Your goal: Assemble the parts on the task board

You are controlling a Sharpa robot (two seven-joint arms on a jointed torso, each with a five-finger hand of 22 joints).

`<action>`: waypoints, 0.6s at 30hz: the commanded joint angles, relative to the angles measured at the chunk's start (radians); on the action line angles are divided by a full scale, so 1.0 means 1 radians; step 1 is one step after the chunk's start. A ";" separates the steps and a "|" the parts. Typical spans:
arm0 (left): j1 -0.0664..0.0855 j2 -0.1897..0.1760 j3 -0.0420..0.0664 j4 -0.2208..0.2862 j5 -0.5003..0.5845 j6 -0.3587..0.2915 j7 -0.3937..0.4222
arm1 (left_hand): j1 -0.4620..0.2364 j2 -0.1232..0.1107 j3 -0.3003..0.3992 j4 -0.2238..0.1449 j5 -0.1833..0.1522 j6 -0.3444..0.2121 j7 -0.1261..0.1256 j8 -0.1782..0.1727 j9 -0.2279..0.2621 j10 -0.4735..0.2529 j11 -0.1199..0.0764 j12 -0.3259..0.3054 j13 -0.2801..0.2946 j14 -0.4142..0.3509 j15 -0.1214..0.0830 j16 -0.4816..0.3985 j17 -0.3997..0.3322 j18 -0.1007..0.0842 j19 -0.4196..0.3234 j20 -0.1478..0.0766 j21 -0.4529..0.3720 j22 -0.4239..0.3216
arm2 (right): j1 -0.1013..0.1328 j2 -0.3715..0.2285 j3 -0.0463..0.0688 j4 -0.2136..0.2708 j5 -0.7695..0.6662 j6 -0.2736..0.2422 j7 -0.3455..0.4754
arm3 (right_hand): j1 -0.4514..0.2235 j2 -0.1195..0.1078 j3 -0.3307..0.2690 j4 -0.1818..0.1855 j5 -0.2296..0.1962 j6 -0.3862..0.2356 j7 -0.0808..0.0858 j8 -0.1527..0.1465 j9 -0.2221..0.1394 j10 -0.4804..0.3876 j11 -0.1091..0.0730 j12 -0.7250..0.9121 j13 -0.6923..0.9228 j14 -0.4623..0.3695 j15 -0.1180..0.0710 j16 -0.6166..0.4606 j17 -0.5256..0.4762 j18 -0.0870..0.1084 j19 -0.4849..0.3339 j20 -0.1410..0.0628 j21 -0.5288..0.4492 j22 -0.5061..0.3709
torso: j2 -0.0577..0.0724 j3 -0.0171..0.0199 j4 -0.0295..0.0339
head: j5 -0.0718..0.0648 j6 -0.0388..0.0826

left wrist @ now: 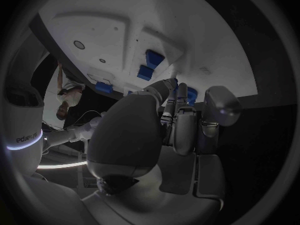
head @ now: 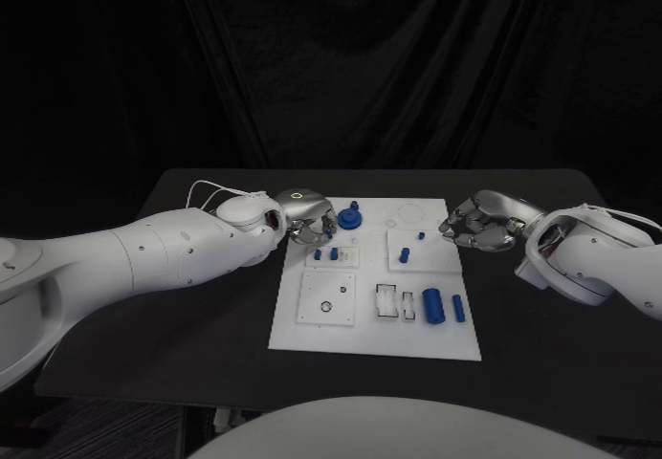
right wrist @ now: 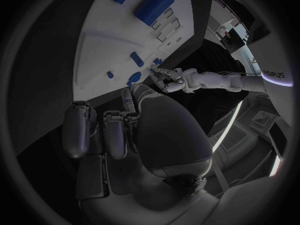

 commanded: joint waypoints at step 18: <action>-0.008 0.021 -0.001 -0.006 -0.004 0.022 0.008 | 0.008 0.004 0.002 -0.009 -0.004 0.003 0.006 0.001 -0.001 0.007 0.002 -0.004 -0.001 0.009 0.008 -0.009 -0.009 0.014 -0.009 0.003 -0.019 -0.011 | -0.003 0.002 0.001 -0.003 -0.001 0.009 -0.021 | 0.009 -0.003 0.007 0.000 0.004 0.006 -0.002 0.003 -0.002 0.039 -0.001 -0.006 0.201 0.082 0.003 -0.008 0.185 0.018 0.002 0.002 -0.010 0.186 | 0.000 0.0004 0.0003 | 0.002 0.000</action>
